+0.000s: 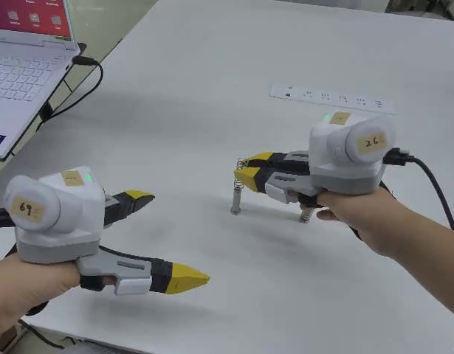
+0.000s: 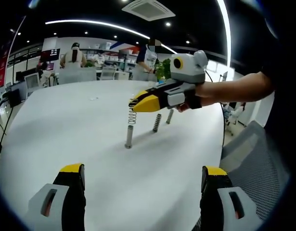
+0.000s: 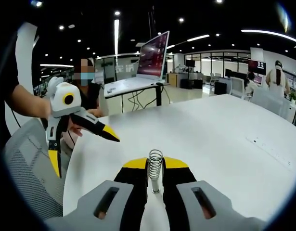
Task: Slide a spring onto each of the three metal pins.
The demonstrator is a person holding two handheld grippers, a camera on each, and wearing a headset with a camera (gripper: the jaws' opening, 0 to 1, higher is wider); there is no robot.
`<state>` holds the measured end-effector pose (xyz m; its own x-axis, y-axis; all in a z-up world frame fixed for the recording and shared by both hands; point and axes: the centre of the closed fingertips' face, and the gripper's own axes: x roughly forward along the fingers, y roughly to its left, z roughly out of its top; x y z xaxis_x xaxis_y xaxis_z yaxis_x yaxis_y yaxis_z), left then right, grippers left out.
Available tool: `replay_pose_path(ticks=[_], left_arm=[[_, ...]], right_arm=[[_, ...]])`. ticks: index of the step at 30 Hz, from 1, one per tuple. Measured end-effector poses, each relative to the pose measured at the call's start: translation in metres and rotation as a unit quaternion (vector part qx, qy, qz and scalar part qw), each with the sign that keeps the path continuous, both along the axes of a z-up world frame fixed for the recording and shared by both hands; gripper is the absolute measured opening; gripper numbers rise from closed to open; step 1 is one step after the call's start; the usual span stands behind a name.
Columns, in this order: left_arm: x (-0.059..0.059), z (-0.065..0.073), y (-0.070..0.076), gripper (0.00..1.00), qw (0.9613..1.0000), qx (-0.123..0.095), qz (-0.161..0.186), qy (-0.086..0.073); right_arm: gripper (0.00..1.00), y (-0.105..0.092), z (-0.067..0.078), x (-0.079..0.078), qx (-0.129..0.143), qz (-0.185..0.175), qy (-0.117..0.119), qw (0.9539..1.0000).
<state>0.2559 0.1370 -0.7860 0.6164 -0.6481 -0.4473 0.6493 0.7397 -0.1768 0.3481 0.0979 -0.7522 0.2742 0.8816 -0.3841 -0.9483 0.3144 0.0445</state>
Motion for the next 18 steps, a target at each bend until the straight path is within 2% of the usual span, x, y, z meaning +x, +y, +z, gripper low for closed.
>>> replay_pose_path(ticks=[18], left_arm=[[-0.0017,-0.0024,0.0011,0.98,1.0,0.002,0.001,0.003]], right_arm=[[0.08,-0.0012,-0.009,-0.0004,-0.005,-0.003,0.014,0.9999]])
